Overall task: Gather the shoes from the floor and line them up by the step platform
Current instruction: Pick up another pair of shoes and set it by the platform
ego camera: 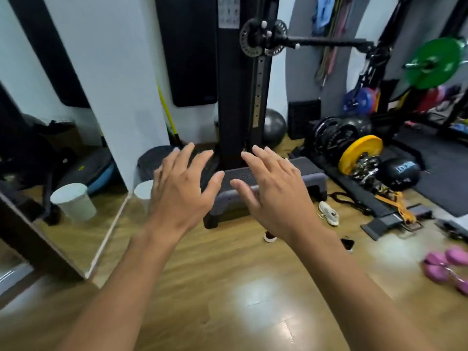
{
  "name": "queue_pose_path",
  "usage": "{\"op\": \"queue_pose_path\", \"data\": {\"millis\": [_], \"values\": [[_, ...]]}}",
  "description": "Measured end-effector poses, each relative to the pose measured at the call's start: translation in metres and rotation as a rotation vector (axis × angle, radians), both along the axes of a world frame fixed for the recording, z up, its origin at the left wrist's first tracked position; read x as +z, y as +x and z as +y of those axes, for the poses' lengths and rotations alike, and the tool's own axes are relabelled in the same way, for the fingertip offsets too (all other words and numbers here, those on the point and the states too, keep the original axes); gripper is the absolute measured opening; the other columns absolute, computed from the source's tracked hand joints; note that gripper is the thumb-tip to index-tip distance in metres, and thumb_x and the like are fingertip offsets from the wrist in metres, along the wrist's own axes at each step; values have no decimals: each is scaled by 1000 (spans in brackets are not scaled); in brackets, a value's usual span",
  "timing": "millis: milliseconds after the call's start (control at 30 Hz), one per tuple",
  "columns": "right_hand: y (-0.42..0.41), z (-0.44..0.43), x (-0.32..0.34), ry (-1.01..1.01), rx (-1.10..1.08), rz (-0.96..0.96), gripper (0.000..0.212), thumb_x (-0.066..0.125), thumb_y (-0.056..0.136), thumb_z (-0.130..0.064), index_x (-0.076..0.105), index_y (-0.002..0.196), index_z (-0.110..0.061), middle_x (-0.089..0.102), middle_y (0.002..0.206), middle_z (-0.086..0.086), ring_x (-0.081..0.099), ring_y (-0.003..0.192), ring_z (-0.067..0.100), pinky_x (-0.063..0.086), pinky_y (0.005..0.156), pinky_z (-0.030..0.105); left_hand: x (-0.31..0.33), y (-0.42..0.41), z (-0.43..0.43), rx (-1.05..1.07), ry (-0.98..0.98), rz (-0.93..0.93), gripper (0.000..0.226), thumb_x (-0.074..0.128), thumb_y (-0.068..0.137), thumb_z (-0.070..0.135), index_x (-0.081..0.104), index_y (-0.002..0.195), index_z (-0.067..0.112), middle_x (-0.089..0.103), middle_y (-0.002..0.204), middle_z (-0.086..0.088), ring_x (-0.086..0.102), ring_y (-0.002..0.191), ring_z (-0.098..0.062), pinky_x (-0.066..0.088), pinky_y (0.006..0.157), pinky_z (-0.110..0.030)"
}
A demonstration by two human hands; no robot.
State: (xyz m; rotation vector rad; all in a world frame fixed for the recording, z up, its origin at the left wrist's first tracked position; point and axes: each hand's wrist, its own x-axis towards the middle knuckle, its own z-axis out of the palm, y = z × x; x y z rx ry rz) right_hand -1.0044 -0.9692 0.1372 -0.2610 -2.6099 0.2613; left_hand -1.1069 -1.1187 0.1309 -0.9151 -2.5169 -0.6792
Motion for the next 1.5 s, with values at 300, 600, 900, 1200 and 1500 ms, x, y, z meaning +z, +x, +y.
{"op": "queue_pose_path", "data": {"millis": [300,600,900,1200,1500], "values": [[-41,113,-19,-30,-238,-61,60,37,95,-53,32,147,-24,31,154,0,22,144,17,20,117,44,-23,-73,139,-212,-29,-60,53,39,92,55,46,138,30,38,149,-4,27,139,-27,28,108,-51],[-66,232,-52,-105,-395,-107,56,42,95,-50,36,145,-25,36,152,-2,27,142,18,25,115,45,-55,-118,272,-366,-112,-132,53,39,93,53,43,141,29,35,151,-4,25,141,-26,25,110,-49],[-100,381,-98,-181,-478,-142,58,42,95,-51,34,146,-25,36,151,-5,27,142,15,27,114,41,-94,-156,424,-440,-258,-162,53,39,94,51,38,143,30,31,153,-4,23,142,-26,24,113,-49],[-128,514,-153,-237,-543,-225,56,42,96,-52,34,145,-26,37,151,-4,29,141,16,29,114,45,-153,-196,576,-502,-335,-219,49,41,94,50,41,139,31,34,151,-4,27,139,-26,26,109,-49],[-191,617,-295,-344,-559,-396,57,45,96,-46,34,145,-21,34,153,0,26,143,19,25,115,41,-295,-247,714,-546,-484,-347,52,41,94,49,40,141,28,35,149,-7,31,136,-30,29,108,-51]]}}
